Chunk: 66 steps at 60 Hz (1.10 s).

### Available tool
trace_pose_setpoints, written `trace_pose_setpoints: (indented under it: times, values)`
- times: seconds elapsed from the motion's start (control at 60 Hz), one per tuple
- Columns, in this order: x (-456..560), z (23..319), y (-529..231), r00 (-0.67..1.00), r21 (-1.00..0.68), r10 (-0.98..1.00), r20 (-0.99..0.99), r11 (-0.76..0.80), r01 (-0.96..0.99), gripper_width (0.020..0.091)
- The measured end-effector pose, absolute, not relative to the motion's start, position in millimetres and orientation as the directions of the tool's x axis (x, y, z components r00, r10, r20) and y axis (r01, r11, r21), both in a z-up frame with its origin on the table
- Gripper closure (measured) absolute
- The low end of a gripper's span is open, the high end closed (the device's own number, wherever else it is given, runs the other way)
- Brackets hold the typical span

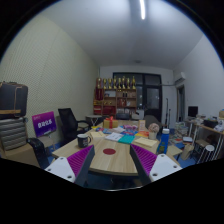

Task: Pour water

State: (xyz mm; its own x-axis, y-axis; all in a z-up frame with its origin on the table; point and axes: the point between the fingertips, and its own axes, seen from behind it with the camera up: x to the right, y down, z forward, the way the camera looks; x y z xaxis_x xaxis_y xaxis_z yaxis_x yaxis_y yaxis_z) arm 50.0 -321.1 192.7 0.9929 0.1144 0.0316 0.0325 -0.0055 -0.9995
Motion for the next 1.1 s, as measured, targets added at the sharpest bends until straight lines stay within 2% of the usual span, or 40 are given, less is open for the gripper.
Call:
trace_pose_setpoints:
  times: [0.017,0.267,0.383,0.433,0.65,0.8,1.1]
  values:
    - [23,195,-322,0.994,-0.999,0.106,0.033,-0.002,0.033,0.0311]
    - [46,196,-316,0.997,-0.999,0.075,0.022,0.030,0.019,0.0305]
    - [87,182,-292,0.997,-0.998,0.061,0.054,0.045,0.051,0.0323]
    - [113,163,-277,0.998,-0.998,0.023,0.057,0.036,0.057,0.0322]
    - [226,123,-187,0.988,-0.996,-0.130,0.088,-0.012,0.087,0.0319]
    - [266,91,-126,0.980,-0.997,-0.188,0.064,-0.051,0.055,0.0318]
    - [307,86,-44,0.970,-0.998,-0.236,-0.054,-0.031,-0.063,0.0323]
